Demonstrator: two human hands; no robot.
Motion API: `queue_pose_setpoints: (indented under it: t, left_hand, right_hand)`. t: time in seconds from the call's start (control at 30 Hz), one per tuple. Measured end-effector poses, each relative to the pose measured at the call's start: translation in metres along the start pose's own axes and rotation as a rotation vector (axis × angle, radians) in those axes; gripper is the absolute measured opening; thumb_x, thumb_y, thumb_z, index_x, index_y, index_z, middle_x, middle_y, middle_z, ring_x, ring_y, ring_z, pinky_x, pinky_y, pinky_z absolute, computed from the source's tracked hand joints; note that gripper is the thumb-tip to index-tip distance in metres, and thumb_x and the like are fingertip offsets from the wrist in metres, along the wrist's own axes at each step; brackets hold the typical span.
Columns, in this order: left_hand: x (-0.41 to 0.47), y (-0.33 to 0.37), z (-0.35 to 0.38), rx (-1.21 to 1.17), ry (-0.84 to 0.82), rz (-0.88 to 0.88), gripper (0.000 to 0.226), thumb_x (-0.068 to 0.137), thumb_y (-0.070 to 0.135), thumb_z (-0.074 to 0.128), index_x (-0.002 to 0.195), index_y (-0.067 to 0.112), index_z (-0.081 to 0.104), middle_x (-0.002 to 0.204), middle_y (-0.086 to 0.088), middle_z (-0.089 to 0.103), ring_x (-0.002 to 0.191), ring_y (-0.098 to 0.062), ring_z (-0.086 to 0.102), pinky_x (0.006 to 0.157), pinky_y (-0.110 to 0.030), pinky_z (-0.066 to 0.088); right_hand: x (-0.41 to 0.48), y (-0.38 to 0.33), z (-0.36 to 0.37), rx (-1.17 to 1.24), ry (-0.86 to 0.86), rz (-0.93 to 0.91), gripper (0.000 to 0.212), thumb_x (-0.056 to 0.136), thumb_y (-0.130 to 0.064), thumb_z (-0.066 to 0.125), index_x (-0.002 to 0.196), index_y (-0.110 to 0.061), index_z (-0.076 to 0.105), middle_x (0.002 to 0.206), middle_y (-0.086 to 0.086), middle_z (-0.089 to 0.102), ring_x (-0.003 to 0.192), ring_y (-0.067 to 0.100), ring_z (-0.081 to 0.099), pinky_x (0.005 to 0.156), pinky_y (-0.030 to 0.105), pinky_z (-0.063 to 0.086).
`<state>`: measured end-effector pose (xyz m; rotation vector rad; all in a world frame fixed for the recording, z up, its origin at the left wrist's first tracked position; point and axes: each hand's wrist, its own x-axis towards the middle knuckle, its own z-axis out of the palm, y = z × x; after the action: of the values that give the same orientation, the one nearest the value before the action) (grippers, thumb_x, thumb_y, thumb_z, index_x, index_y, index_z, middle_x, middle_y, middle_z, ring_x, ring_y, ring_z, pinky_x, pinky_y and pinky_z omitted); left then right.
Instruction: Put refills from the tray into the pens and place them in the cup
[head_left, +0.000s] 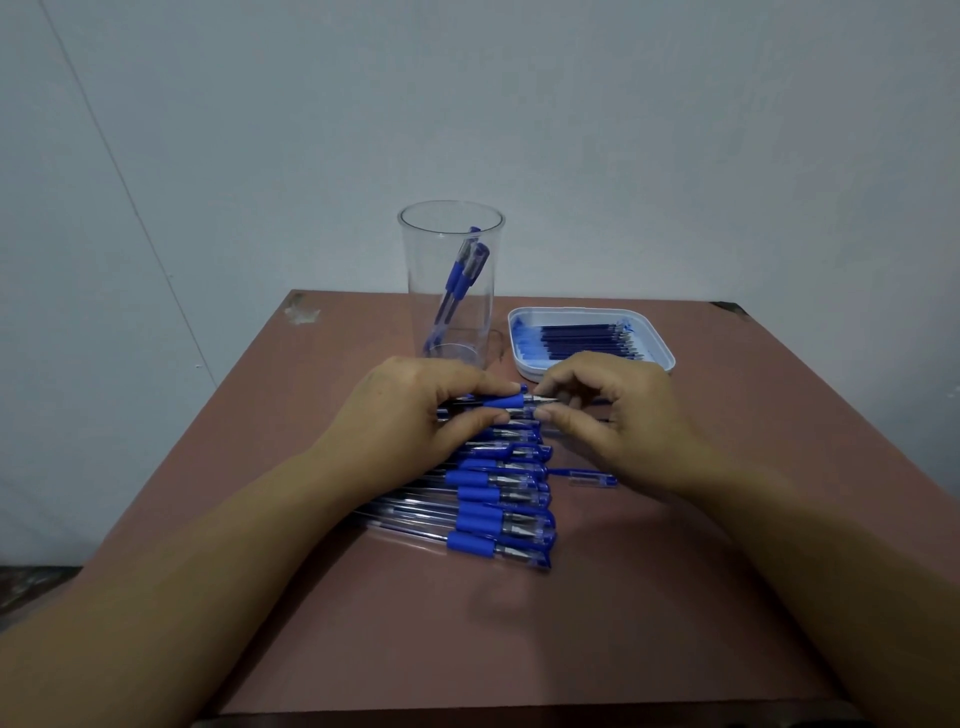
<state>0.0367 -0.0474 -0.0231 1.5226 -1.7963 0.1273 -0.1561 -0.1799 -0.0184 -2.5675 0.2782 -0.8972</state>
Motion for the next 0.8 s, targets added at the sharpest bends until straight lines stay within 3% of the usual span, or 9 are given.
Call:
queue_pose_setpoints:
  t: [0.1, 0.27, 0.5, 0.63, 0.8]
  left_hand:
    - [0.0, 0.0, 0.001, 0.001, -0.004, -0.002, 0.031, 0.087, 0.046, 0.062, 0.113, 0.033, 0.072, 0.095, 0.018, 0.072, 0.082, 0.003, 0.065, 0.07, -0.027, 0.057]
    - [-0.001, 0.0, 0.001, 0.009, 0.0, -0.008, 0.028, 0.086, 0.042, 0.067, 0.112, 0.033, 0.072, 0.095, 0.018, 0.073, 0.082, 0.005, 0.065, 0.069, -0.023, 0.056]
    - [-0.001, 0.001, 0.003, 0.04, 0.03, 0.001, 0.029, 0.084, 0.042, 0.067, 0.11, 0.032, 0.073, 0.093, 0.016, 0.074, 0.079, 0.003, 0.065, 0.067, -0.023, 0.056]
    - [-0.001, 0.0, 0.002, 0.037, 0.035, -0.01, 0.025, 0.085, 0.036, 0.073, 0.109, 0.031, 0.074, 0.093, 0.017, 0.073, 0.08, 0.005, 0.064, 0.069, -0.022, 0.055]
    - [0.0, 0.0, -0.004, 0.017, 0.046, -0.033, 0.035, 0.083, 0.048, 0.06, 0.11, 0.03, 0.073, 0.098, 0.025, 0.066, 0.089, 0.004, 0.065, 0.076, -0.018, 0.055]
  right_hand:
    - [0.0, 0.0, -0.001, -0.017, 0.004, -0.01, 0.019, 0.09, -0.038, 0.062, 0.093, -0.021, 0.069, 0.081, -0.012, 0.066, 0.075, 0.007, 0.061, 0.064, 0.028, 0.05]
    - [-0.001, -0.004, -0.001, 0.029, 0.014, 0.002, 0.012, 0.084, -0.02, 0.075, 0.094, -0.02, 0.068, 0.083, -0.012, 0.065, 0.077, 0.01, 0.062, 0.067, 0.021, 0.052]
    - [0.0, -0.008, -0.002, 0.081, -0.003, 0.091, 0.008, 0.085, -0.022, 0.073, 0.088, -0.027, 0.067, 0.078, -0.012, 0.066, 0.073, 0.009, 0.061, 0.063, 0.022, 0.051]
    - [-0.002, -0.008, -0.012, 0.125, -0.103, 0.201, 0.016, 0.08, -0.025, 0.078, 0.084, -0.033, 0.065, 0.074, -0.016, 0.064, 0.066, 0.006, 0.059, 0.065, 0.03, 0.056]
    - [-0.01, -0.002, -0.04, -0.015, -0.355, 0.263, 0.023, 0.07, -0.039, 0.083, 0.09, -0.032, 0.072, 0.081, -0.022, 0.062, 0.074, 0.003, 0.058, 0.064, 0.017, 0.047]
